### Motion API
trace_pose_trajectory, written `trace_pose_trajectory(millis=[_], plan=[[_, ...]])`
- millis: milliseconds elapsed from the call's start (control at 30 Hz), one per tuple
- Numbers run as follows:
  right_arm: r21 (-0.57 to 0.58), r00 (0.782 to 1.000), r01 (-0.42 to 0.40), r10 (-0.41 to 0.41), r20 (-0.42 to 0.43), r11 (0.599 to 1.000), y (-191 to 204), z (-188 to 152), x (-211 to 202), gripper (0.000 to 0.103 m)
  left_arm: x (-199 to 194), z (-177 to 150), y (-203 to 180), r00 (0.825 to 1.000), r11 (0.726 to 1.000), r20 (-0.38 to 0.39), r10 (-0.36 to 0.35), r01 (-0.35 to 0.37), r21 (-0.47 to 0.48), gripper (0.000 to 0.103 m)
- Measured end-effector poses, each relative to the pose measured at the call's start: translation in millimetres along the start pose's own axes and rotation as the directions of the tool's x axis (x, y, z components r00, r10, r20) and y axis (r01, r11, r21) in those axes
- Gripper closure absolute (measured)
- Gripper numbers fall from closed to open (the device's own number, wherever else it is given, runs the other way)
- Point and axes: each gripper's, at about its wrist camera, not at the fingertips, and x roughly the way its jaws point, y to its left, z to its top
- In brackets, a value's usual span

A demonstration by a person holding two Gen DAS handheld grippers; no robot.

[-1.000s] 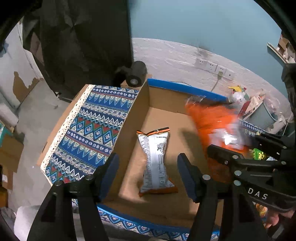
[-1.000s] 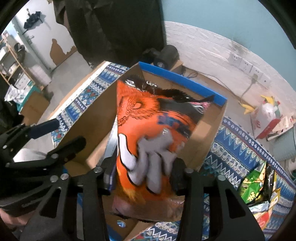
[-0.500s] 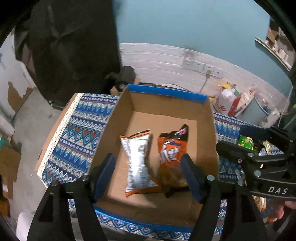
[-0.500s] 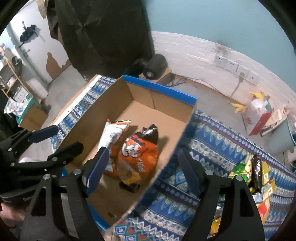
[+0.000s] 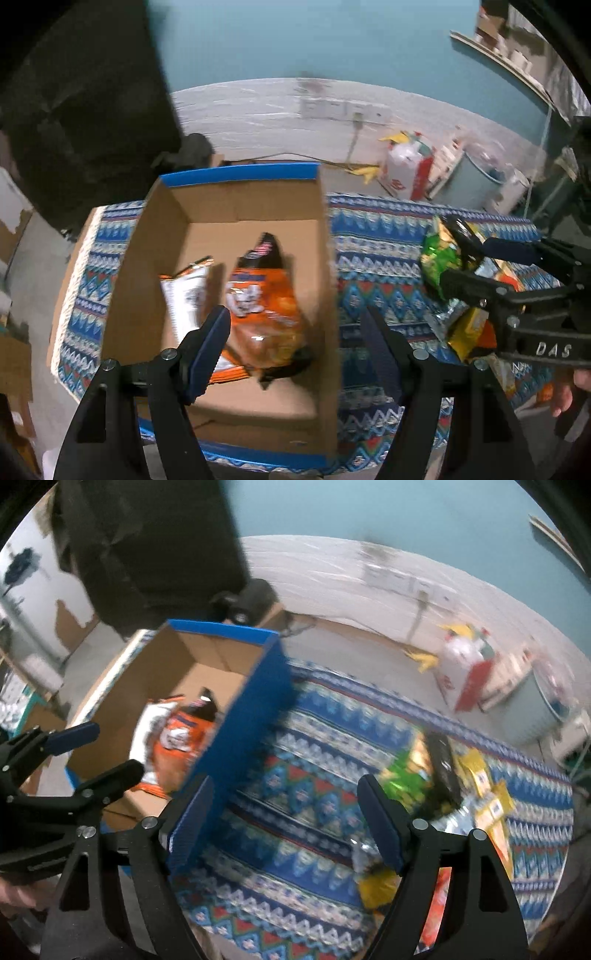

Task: Organize snacks
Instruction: 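Move both tools back over the snack pile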

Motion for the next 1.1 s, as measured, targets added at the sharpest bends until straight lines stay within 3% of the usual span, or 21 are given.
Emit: trace_pose_trajectory(millis=[533, 767, 1100], plan=[[0.169, 0.994, 0.107, -0.1, -0.05, 0.98, -98, -50, -13, 0.023, 25, -3, -78, 0.998, 0.985, -0.049, -0.041, 0.049, 0.166, 0.027], [0.234, 0.986, 0.144, -0.12, -0.114, 0.961, -137, -83, -6, 0.023, 44, -14, -102, 0.989, 0.981, -0.109, -0.098, 0.115, 0.159, 0.027], [0.348, 0.969, 0.19, -0.119, -0.215, 0.918, -181, -123, 12, 0.023, 62, -23, -142, 0.986, 0.963, -0.142, -0.086, 0.119, 0.243, 0.027]])
